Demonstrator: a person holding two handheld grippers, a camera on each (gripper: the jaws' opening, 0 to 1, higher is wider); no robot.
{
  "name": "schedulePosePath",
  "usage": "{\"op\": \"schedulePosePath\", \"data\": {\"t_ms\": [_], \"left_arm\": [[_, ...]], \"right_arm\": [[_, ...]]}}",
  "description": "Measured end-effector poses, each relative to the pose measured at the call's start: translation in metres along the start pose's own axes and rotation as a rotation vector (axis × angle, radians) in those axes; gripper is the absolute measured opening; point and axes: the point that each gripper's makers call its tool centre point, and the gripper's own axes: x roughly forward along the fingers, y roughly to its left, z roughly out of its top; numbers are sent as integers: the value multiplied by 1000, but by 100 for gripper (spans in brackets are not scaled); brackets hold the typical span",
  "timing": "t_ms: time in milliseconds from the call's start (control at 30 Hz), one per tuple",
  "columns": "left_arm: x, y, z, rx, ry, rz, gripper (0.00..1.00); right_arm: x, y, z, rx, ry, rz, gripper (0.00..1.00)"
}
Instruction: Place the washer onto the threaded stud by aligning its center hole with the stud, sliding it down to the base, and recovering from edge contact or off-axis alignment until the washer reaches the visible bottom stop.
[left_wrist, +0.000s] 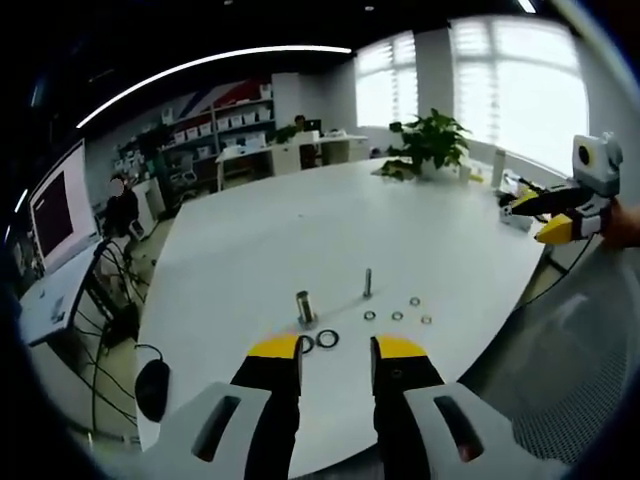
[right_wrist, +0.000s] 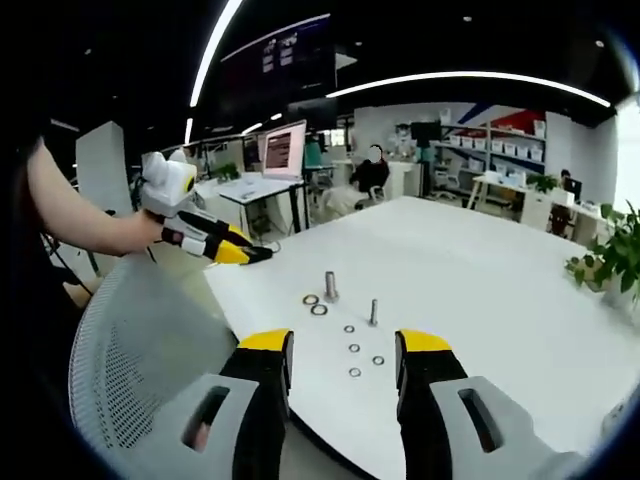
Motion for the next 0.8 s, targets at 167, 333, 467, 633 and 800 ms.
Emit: {"op": "schedulePosePath", "data": {"t_ms": [167, 333, 467, 633, 800], "left_arm": [[1, 0, -2, -5, 3, -4, 25], [1, 0, -2, -15, 6, -8, 25], [2, -1, -4, -18, 11, -14, 24], [0, -3, 1, -39, -11, -32, 24], [5, -11, -8, -58, 26, -85, 22]], "right_arm": [[0, 1, -2, -7, 5, 7, 42], [-2, -4, -1, 10, -4, -6, 41], [-2, -8, -2, 43, -3, -16, 41], [0, -5, -3, 22, 8, -11, 41], [3, -3, -7, 2, 39, -24, 41]]}}
